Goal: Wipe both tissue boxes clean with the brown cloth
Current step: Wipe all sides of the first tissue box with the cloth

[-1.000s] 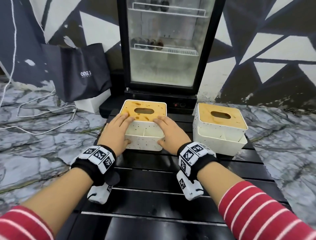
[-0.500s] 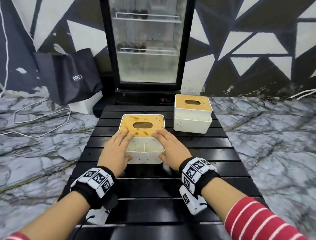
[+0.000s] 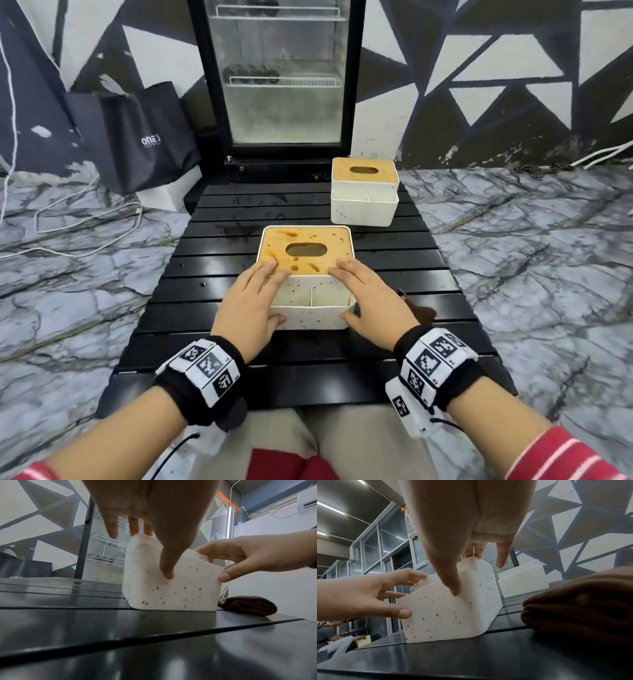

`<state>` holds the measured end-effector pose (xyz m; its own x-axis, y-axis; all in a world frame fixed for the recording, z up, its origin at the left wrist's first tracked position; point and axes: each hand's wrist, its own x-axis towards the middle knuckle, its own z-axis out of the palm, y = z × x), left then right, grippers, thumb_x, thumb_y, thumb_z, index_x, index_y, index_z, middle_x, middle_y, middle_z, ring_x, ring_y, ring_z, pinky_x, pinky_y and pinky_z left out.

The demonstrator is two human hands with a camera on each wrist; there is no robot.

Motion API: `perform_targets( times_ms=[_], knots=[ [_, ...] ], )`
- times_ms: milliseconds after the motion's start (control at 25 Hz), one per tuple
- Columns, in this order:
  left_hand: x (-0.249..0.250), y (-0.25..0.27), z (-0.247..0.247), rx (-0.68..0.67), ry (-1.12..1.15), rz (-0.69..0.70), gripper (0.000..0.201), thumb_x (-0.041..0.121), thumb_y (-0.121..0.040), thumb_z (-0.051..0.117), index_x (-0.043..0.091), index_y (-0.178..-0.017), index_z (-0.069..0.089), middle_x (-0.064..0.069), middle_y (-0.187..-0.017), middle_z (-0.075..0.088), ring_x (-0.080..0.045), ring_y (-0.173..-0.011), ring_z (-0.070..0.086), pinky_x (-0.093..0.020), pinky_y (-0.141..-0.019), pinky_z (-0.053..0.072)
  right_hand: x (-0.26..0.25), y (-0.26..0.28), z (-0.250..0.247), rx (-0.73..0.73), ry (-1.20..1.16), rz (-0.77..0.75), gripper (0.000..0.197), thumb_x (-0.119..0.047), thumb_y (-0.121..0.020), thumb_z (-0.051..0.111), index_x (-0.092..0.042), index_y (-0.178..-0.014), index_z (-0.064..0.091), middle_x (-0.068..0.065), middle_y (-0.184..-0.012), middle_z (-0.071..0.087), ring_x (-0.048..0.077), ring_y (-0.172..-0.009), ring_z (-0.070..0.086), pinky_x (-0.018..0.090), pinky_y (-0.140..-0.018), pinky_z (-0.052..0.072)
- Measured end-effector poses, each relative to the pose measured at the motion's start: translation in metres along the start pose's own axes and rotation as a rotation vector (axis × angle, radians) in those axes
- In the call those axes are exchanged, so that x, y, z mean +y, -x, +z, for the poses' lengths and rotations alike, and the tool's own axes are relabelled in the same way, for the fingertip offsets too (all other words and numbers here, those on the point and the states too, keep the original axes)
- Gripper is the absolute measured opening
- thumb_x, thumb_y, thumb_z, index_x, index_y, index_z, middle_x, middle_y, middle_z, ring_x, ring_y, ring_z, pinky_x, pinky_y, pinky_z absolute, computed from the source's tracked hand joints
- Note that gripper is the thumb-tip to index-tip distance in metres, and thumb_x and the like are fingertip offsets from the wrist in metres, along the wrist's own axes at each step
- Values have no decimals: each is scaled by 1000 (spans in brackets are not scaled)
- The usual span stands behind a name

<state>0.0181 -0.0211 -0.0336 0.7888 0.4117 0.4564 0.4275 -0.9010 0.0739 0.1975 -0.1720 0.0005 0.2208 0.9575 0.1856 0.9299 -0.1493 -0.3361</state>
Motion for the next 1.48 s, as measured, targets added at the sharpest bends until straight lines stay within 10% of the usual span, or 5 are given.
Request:
perform_targets(
  times_ms=[480,840,1080,1480],
  knots=[
    [27,16,-13,-136,-90,0,87,38,-53,88,13,-128,53,-13,-128,57,-34,-113,57,-46,-98,45,-3,33,2,-10,-12,20,68,-16,-84,58,-23,-142,25,-4,-152,20,10,-142,9,19,-110,12],
    [58,-22,-30,-267,-73,-70,91,78,-68,12,33,-147,17,-1,-151,26,-23,-139,23,-42,-114,20,41,42,-19,19,-126,206,62,-28,-86,57,-32,-140,27,-7,-149,27,13,-139,20,35,-112,25],
    [94,-56,-16,-405,-127,-49,71,73,-84,24,44,-146,5,-4,-139,40,-25,-129,35,-46,-113,18,61,44,-4,-419,89,294,64,-43,-84,57,-42,-139,25,-12,-152,17,17,-142,6,48,-112,20],
    [106,-70,-4,-436,-88,-96,60,65,-90,24,47,-145,8,-7,-128,45,-25,-119,40,-42,-103,28,65,48,4,-384,76,290,47,-32,-88,54,-40,-132,39,-11,-144,28,21,-132,22,48,-100,35]
  ],
)
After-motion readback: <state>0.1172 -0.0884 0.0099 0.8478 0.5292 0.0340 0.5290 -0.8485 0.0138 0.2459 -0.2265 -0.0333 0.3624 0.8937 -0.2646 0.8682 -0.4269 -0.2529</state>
